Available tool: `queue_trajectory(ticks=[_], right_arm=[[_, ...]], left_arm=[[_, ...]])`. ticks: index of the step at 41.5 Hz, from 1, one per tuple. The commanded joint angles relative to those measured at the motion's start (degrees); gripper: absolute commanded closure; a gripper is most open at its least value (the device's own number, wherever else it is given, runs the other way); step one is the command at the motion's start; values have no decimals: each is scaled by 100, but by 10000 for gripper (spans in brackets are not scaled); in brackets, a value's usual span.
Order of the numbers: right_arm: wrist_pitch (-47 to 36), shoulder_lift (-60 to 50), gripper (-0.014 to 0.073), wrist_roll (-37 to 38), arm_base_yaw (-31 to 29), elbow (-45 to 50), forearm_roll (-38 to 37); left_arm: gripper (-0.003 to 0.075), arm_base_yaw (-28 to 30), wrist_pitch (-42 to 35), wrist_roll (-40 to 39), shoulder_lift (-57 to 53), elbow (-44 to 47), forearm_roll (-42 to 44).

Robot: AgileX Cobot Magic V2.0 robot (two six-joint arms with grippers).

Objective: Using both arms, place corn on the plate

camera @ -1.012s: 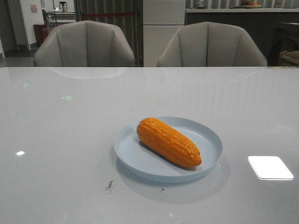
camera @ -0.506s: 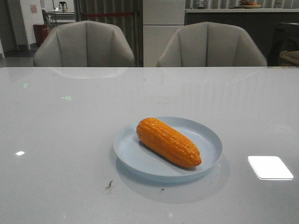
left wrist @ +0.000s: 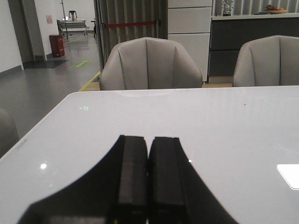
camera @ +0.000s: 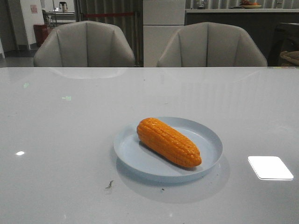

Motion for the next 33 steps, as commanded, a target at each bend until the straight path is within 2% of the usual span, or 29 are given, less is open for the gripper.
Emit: queue_trajectory(ticks=[1,7,9,12,33], right_arm=[[-390,-33,-11,-5,-33,-141,-27],[-400,-33,-11,-5,-33,-141,-27],[-400,-33,-11,-5,-33,-141,-27],[-400,-33,-11,-5,-33,-141,-27],[-400,-33,-11,-5,-33,-141,-27]], left_arm=[[627,7,-563,-46,-260,141,-74],[627,7,-901,-46,-231,587,-74],[627,7,-563,-46,-231,558,-74],[626,7,-514,-46,-231,570,-74],[626,7,-528,-46,-231,570,-74]])
